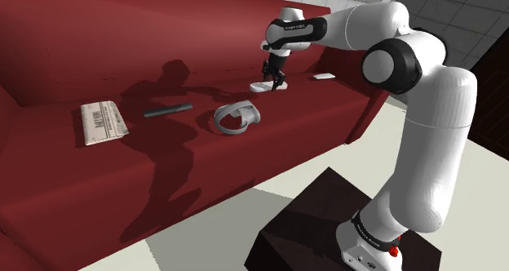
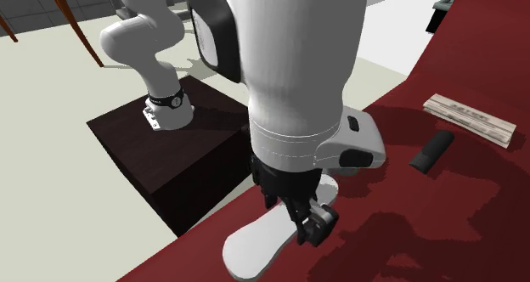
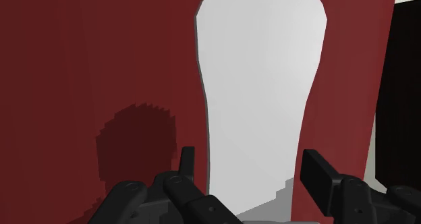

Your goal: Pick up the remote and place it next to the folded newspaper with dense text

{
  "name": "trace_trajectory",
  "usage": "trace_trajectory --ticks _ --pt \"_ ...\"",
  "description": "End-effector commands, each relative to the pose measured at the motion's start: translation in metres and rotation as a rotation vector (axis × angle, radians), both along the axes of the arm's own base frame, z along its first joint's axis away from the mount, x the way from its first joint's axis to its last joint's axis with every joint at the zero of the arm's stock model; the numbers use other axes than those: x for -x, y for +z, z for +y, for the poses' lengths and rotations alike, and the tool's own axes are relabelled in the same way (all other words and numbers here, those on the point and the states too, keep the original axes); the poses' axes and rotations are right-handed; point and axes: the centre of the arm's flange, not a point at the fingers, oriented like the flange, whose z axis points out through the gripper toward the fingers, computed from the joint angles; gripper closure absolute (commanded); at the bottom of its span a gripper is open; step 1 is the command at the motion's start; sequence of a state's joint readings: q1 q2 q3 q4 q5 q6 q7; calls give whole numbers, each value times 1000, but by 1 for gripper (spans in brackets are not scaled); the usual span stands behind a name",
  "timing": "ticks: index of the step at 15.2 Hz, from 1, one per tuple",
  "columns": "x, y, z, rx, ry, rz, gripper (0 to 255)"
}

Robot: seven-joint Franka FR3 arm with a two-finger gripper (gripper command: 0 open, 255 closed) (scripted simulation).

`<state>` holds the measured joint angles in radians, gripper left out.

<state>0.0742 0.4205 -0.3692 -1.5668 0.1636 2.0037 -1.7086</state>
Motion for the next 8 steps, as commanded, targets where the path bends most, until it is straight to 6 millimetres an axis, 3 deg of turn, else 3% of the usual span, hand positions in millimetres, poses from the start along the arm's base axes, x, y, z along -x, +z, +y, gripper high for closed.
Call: trace_trajectory --ticks 1,8 --pt "2 2 20 0 0 0 255" --pt "7 3 112 0 0 0 255"
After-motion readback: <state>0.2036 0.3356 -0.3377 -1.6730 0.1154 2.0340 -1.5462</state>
